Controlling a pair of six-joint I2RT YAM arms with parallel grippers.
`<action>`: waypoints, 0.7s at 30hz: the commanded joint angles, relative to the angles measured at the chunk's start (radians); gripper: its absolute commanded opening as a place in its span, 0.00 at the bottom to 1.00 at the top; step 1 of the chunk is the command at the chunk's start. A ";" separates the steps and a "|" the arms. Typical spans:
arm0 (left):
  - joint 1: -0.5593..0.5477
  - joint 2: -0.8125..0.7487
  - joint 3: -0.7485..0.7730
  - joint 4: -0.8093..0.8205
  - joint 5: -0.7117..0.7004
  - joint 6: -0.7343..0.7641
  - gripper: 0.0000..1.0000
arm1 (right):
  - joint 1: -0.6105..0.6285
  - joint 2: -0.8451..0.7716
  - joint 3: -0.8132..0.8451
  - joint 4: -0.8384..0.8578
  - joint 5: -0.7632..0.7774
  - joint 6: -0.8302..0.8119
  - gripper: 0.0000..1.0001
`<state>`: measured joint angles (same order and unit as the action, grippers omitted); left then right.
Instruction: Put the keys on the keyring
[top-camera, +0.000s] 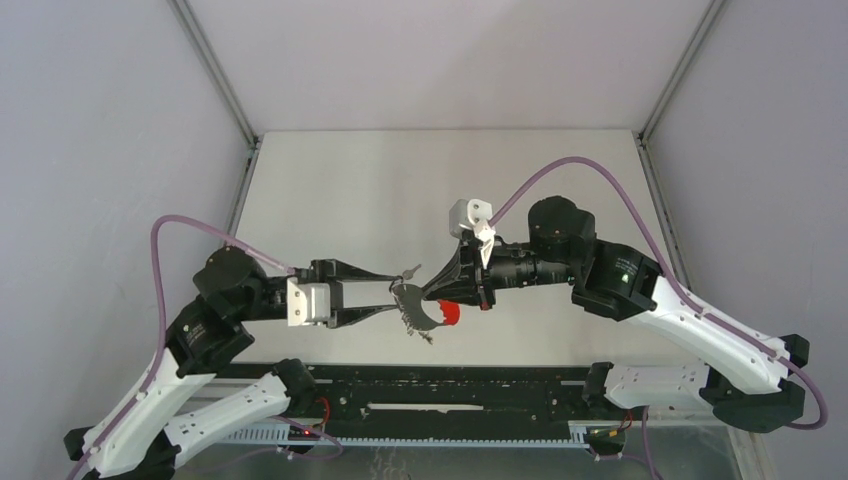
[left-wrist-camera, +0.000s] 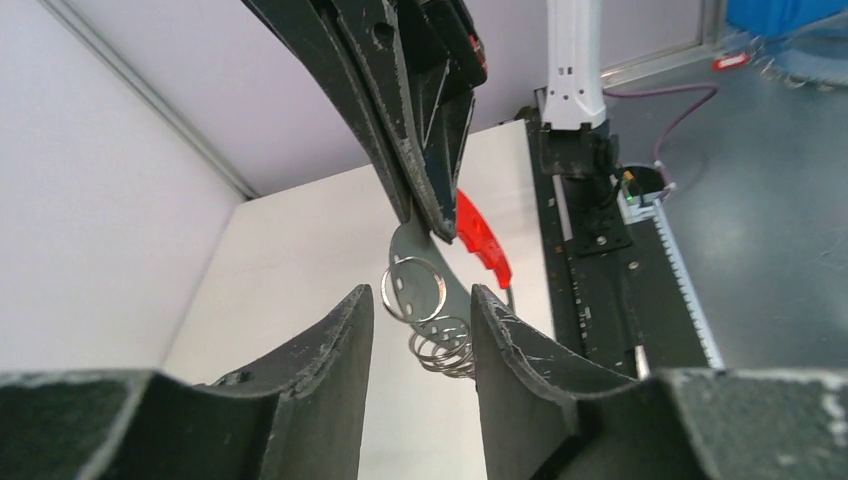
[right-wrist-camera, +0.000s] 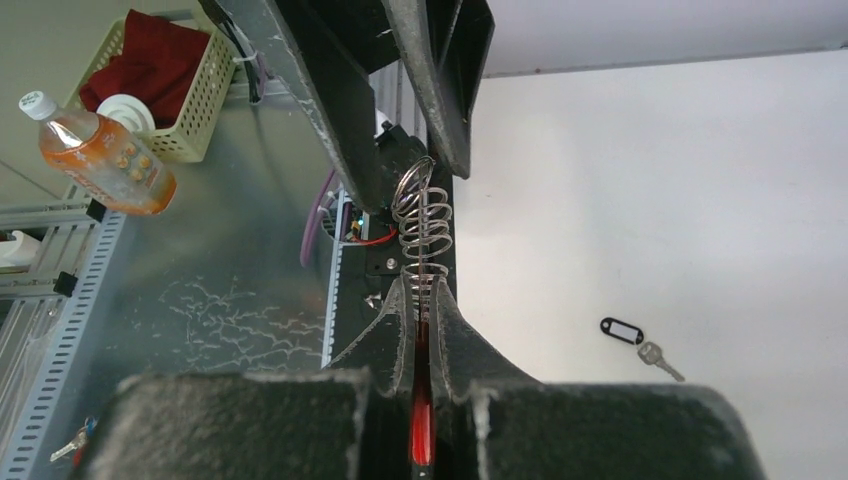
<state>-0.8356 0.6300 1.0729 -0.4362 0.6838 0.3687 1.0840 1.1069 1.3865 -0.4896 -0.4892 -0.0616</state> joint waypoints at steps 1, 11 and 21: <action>-0.004 0.002 0.053 -0.025 -0.032 0.089 0.43 | 0.023 -0.031 0.009 0.054 0.046 0.020 0.00; -0.005 0.006 0.123 -0.184 0.028 0.289 0.26 | 0.027 -0.039 0.009 -0.021 0.058 -0.030 0.00; -0.006 0.002 0.130 -0.319 -0.023 0.668 0.48 | 0.027 -0.030 0.018 -0.052 0.022 -0.030 0.00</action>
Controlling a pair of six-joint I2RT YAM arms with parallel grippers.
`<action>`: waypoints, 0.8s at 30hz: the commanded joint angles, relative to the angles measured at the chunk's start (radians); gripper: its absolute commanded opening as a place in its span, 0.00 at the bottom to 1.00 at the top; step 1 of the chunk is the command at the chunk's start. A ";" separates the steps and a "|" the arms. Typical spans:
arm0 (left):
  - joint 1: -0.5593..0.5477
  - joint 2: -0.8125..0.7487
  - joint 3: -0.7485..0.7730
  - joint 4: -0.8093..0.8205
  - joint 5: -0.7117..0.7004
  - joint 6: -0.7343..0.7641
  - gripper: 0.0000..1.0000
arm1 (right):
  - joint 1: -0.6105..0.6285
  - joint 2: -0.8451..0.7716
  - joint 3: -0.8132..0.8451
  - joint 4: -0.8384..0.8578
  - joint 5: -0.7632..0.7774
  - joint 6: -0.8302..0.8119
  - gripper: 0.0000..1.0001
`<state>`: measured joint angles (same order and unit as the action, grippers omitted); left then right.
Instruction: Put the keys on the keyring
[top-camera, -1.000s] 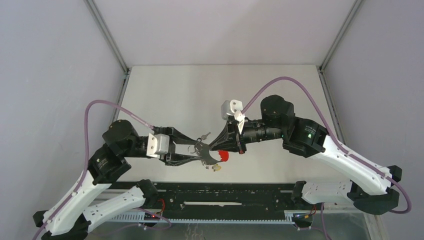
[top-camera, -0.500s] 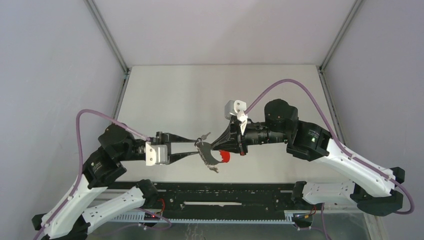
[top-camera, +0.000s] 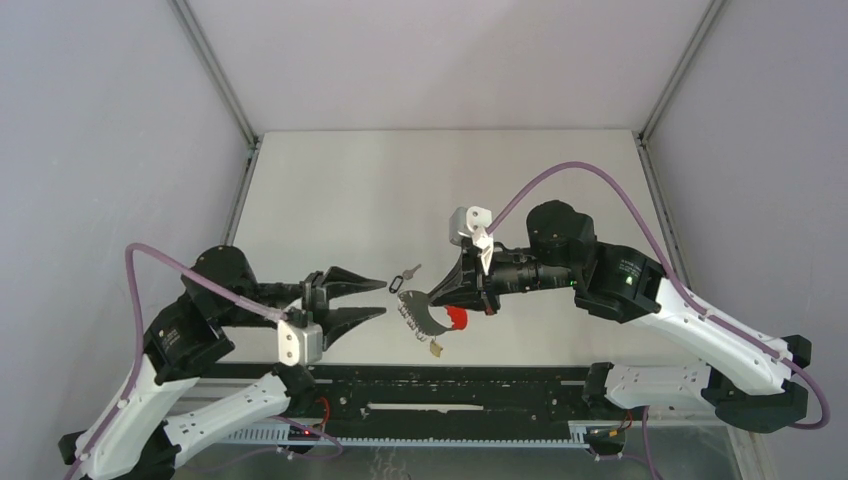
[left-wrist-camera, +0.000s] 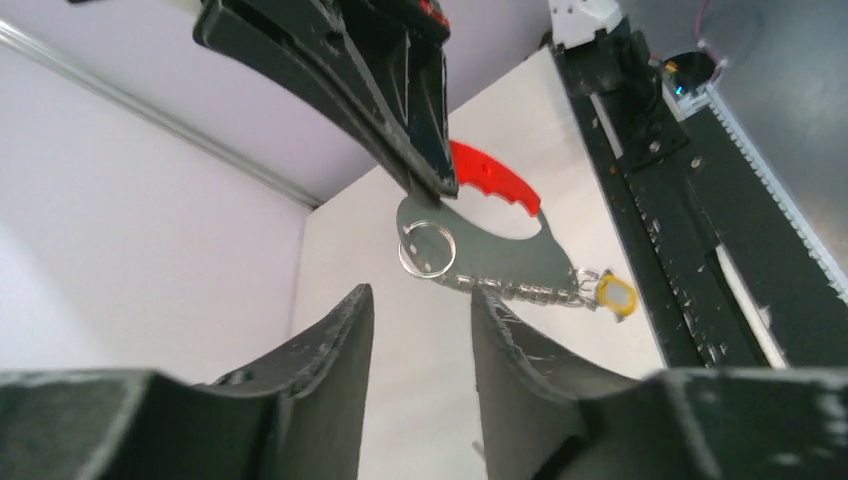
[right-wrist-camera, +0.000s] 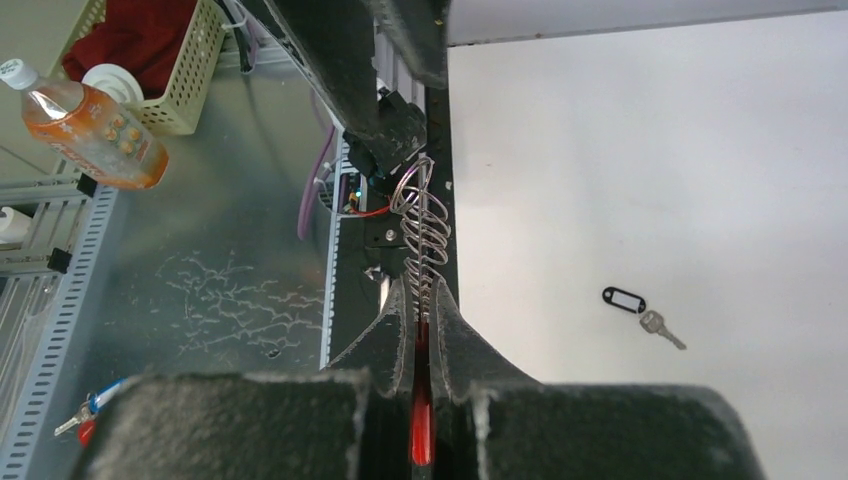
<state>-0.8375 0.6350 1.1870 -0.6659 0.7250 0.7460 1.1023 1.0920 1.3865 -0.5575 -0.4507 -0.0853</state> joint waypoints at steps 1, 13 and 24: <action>-0.003 -0.023 -0.013 -0.079 -0.094 0.378 0.54 | 0.009 -0.016 0.018 0.019 -0.025 -0.002 0.00; -0.020 -0.098 -0.111 0.145 -0.109 0.365 0.58 | 0.012 0.091 0.120 -0.012 0.142 0.122 0.00; -0.020 -0.051 -0.116 0.274 -0.387 -0.253 0.62 | 0.092 0.090 0.108 0.059 0.504 0.115 0.00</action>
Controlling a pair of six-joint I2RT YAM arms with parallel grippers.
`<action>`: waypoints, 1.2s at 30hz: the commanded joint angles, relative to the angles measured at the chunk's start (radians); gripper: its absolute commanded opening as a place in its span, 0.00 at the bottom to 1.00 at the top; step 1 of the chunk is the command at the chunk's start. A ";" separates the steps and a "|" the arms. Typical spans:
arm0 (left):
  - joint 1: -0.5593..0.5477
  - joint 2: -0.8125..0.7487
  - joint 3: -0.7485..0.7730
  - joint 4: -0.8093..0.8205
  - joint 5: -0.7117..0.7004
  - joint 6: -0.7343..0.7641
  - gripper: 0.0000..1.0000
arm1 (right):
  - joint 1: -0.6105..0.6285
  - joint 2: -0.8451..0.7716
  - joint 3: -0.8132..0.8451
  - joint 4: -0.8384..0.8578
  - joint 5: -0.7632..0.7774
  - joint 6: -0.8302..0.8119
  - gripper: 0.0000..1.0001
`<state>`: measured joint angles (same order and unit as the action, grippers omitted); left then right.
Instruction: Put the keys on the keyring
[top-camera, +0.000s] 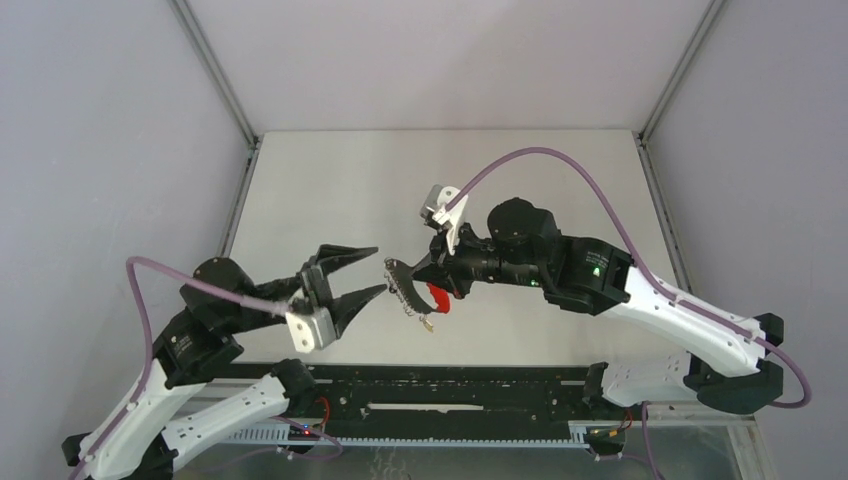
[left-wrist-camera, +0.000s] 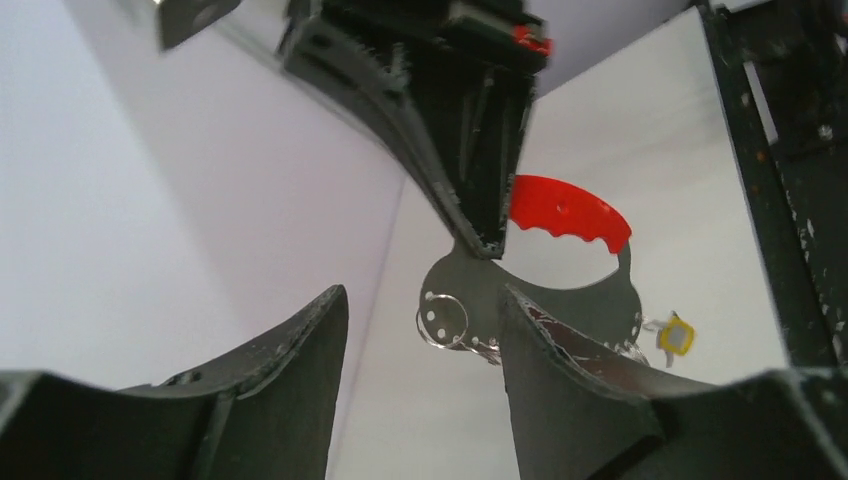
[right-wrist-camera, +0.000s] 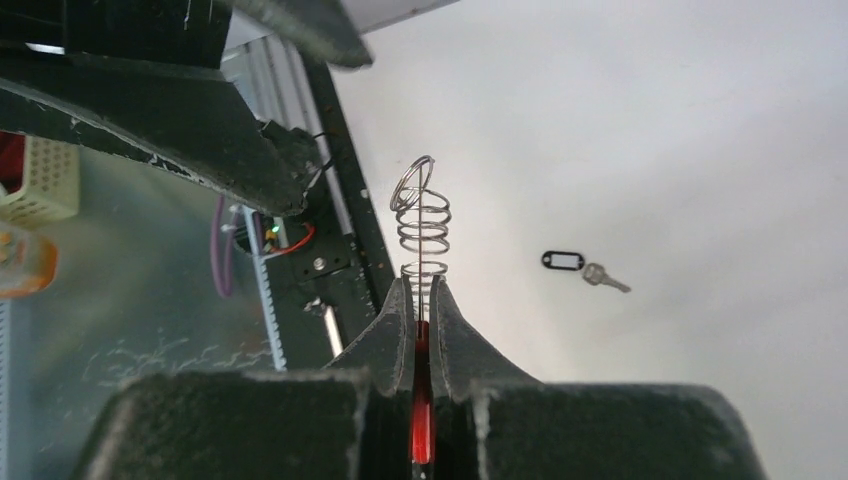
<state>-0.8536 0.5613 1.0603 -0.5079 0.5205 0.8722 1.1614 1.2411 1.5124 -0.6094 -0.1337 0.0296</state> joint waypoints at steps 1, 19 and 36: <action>-0.005 0.022 0.007 0.117 -0.205 -0.460 0.62 | 0.035 -0.076 -0.037 0.140 0.234 0.000 0.00; 0.272 0.114 -0.086 0.501 0.043 -1.679 0.49 | 0.213 -0.173 -0.313 0.724 0.620 -0.255 0.00; 0.375 0.092 -0.069 0.503 0.039 -1.873 0.49 | 0.242 -0.111 -0.314 0.801 0.638 -0.270 0.00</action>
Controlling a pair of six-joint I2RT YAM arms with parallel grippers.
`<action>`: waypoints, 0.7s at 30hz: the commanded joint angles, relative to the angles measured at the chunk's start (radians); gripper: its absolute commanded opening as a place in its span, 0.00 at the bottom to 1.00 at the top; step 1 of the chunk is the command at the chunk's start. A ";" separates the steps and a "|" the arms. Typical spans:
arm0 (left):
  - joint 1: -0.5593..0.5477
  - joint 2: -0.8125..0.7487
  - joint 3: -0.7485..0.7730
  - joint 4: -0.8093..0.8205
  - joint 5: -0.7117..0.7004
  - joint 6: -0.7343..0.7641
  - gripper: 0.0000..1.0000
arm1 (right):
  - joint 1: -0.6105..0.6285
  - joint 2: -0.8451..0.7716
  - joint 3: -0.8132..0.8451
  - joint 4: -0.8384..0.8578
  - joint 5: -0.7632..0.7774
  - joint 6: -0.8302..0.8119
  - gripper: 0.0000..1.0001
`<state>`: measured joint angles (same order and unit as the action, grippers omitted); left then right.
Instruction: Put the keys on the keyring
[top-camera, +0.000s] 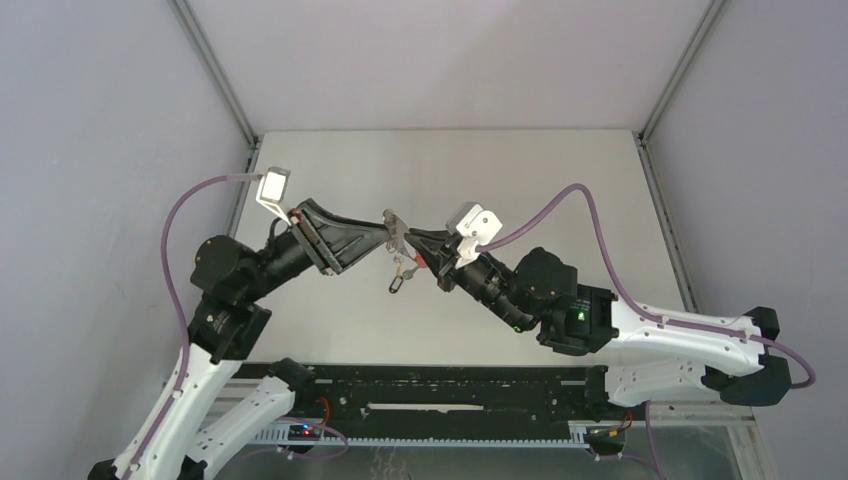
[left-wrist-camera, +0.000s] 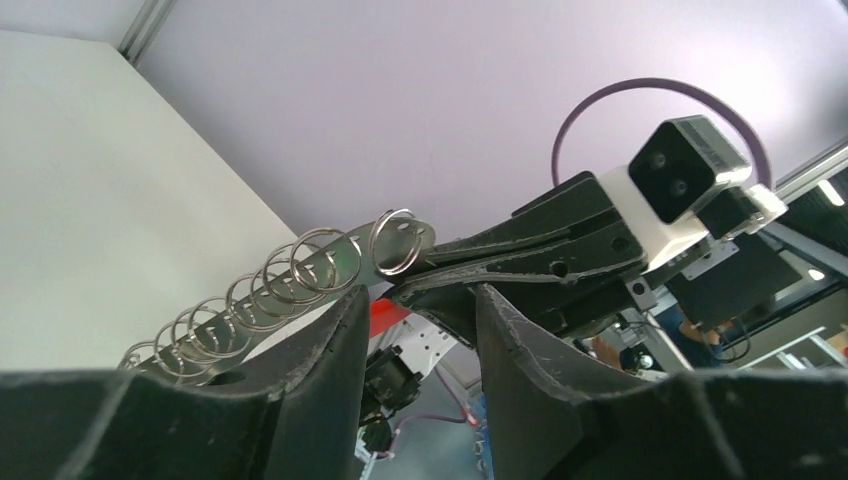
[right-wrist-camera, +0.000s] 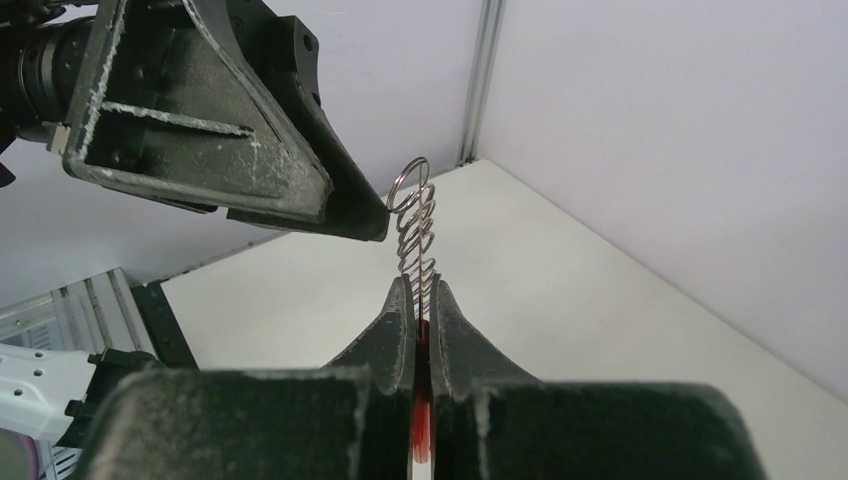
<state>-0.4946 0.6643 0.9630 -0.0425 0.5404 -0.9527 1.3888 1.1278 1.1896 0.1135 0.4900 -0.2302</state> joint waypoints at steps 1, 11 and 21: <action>0.022 -0.008 0.029 0.038 0.017 -0.051 0.50 | 0.017 0.003 0.009 0.078 0.013 -0.008 0.00; 0.043 0.008 0.040 0.038 -0.010 -0.065 0.65 | 0.031 0.016 0.010 0.086 0.001 0.000 0.00; 0.047 0.012 0.054 0.074 0.002 -0.076 0.47 | 0.032 0.033 0.010 0.092 0.015 -0.021 0.00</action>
<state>-0.4557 0.6716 0.9642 -0.0082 0.5423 -1.0180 1.4044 1.1564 1.1896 0.1406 0.4950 -0.2314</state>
